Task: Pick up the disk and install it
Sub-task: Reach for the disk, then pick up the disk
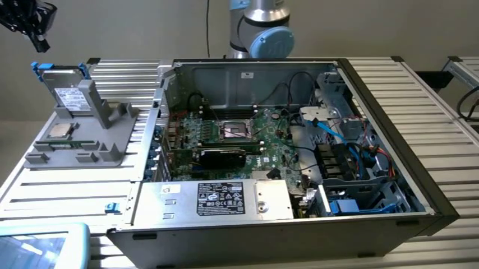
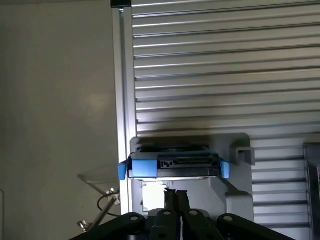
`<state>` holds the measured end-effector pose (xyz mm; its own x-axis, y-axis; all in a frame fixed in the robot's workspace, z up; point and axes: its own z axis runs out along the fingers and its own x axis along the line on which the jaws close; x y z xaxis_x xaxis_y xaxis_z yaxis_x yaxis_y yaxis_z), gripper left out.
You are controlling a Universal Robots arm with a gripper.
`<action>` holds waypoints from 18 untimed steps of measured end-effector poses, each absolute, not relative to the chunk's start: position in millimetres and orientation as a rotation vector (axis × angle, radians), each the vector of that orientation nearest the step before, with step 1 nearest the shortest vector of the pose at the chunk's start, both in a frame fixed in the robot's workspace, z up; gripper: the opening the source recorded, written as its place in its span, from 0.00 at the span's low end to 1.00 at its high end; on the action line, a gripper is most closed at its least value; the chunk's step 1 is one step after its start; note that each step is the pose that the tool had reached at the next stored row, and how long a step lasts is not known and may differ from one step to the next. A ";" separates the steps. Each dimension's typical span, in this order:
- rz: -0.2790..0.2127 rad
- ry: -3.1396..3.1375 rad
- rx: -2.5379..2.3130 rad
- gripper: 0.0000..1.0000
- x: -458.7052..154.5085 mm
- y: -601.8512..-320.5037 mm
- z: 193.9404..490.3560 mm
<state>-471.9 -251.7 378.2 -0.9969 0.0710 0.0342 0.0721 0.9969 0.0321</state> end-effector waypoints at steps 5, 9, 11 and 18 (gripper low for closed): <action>-0.052 -3.106 -0.111 0.11 -482.5 -237.5 378.1; -0.052 -3.106 -0.111 0.11 -487.9 -227.9 378.2; -0.052 -3.106 -0.111 0.11 -488.6 -227.6 378.2; -0.052 -3.106 -0.111 0.11 -488.6 -227.5 378.2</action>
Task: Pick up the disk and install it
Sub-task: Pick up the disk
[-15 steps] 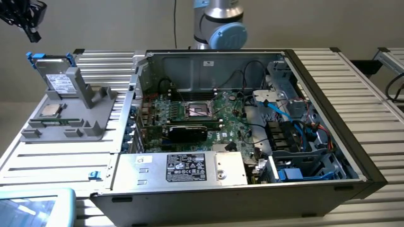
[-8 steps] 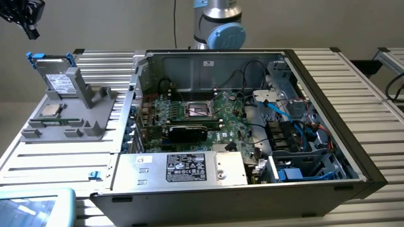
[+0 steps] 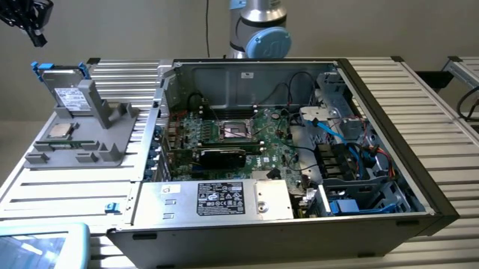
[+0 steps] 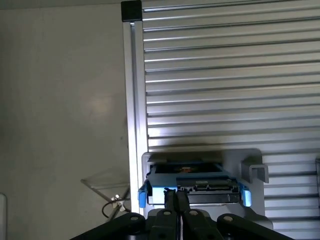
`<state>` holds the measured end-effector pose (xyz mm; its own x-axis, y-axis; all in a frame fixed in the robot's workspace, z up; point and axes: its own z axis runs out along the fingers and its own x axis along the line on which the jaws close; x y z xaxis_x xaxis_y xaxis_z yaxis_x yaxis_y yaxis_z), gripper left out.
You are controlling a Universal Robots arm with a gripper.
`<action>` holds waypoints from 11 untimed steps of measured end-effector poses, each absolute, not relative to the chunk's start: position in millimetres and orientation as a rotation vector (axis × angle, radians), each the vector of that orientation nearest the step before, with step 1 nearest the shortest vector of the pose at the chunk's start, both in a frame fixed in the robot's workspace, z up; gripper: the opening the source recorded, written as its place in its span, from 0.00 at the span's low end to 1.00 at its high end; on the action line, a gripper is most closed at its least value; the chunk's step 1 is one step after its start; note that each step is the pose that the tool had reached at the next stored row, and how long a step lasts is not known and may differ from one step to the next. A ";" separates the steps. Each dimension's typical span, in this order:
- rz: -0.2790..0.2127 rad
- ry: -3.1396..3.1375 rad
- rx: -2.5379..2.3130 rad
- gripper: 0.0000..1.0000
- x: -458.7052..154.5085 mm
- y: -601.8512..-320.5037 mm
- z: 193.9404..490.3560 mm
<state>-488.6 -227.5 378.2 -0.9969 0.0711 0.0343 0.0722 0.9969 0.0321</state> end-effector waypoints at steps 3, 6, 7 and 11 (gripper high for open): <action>-0.052 -3.106 -0.111 0.11 -488.6 -227.6 378.1; -0.052 -3.106 -0.111 0.11 -488.6 -227.6 378.2; -0.052 -3.106 -0.111 0.11 -488.6 -227.5 378.2; -0.051 -3.107 -0.042 0.11 -488.7 -227.6 378.1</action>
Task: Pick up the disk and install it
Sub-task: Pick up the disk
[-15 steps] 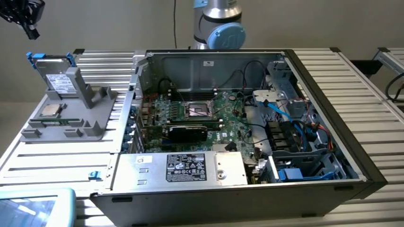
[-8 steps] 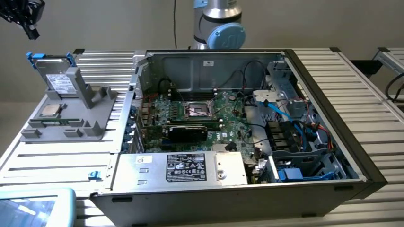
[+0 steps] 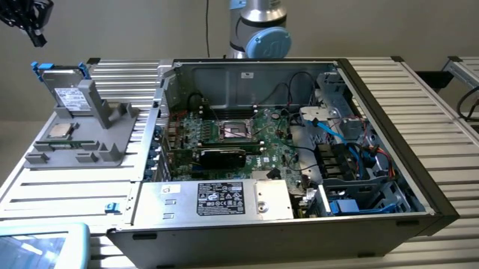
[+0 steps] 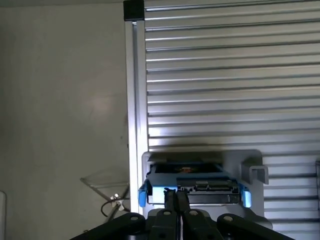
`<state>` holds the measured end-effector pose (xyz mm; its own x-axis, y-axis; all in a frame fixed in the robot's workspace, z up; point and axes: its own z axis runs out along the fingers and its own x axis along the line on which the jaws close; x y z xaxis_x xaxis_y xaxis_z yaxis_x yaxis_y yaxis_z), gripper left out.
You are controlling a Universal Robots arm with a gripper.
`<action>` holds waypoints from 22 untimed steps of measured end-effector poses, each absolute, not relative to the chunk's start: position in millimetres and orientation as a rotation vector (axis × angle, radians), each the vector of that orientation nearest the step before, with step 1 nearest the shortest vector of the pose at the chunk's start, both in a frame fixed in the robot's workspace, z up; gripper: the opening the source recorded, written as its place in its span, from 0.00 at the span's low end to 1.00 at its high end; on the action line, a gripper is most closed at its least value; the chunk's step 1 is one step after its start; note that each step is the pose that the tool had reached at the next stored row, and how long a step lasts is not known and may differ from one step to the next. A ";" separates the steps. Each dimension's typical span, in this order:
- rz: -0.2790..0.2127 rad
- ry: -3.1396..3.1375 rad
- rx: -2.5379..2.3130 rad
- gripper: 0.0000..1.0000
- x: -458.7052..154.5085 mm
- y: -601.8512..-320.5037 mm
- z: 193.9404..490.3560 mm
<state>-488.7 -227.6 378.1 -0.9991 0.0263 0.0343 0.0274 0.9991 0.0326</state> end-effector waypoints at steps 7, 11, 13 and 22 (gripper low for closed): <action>-0.052 -3.101 0.156 0.11 -488.7 -227.6 378.0; -0.051 -3.092 0.269 0.11 -488.7 -227.6 378.0; -0.051 -3.087 0.325 0.11 -488.7 -227.6 378.0; -0.048 -3.047 0.575 0.11 -488.7 -227.6 378.0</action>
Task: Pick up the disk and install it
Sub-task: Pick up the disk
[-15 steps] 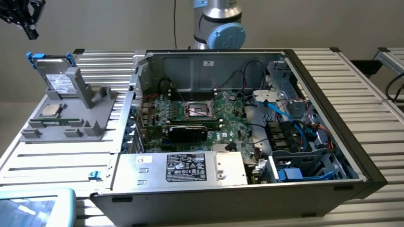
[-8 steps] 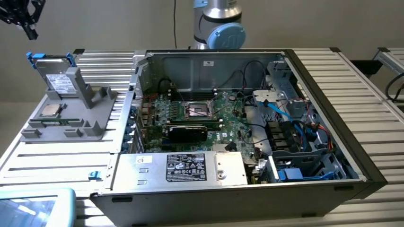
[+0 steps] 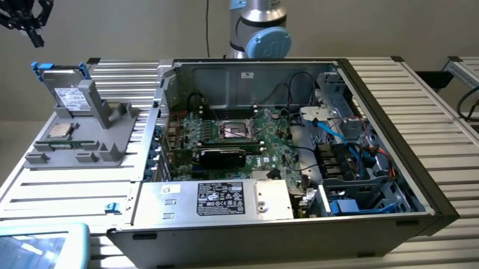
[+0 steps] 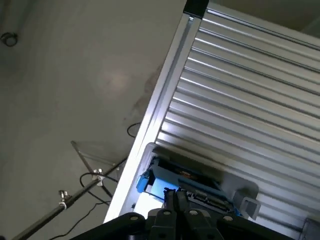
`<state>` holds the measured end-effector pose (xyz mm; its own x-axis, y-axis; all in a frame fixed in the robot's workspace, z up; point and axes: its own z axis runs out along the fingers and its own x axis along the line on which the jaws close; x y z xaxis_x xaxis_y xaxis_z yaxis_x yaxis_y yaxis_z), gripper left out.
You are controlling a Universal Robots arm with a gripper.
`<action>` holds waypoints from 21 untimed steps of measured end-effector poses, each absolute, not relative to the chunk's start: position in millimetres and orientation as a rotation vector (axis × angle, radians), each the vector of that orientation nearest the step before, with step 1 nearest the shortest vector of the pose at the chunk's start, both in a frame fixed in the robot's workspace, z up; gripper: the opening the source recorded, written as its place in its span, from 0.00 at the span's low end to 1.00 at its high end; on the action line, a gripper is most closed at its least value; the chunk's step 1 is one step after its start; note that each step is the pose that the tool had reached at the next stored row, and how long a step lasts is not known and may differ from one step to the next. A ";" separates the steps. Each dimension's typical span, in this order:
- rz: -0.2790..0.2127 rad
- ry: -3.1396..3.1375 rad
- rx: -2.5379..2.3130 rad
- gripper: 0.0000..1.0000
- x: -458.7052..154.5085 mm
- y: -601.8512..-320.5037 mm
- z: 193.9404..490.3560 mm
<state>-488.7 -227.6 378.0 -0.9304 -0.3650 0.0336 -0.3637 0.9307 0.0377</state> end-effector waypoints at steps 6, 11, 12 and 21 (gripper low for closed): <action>-0.046 -3.010 0.739 0.11 -488.7 -227.6 378.0; -0.045 -2.972 0.877 0.11 -488.7 -227.5 378.0; -0.045 -2.964 0.904 0.11 -488.7 -227.6 378.0; -0.048 -2.880 1.142 0.11 -488.7 -227.6 378.0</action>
<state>-488.7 -227.6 378.0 -0.7276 -0.6854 0.0289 -0.6841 0.7281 0.0444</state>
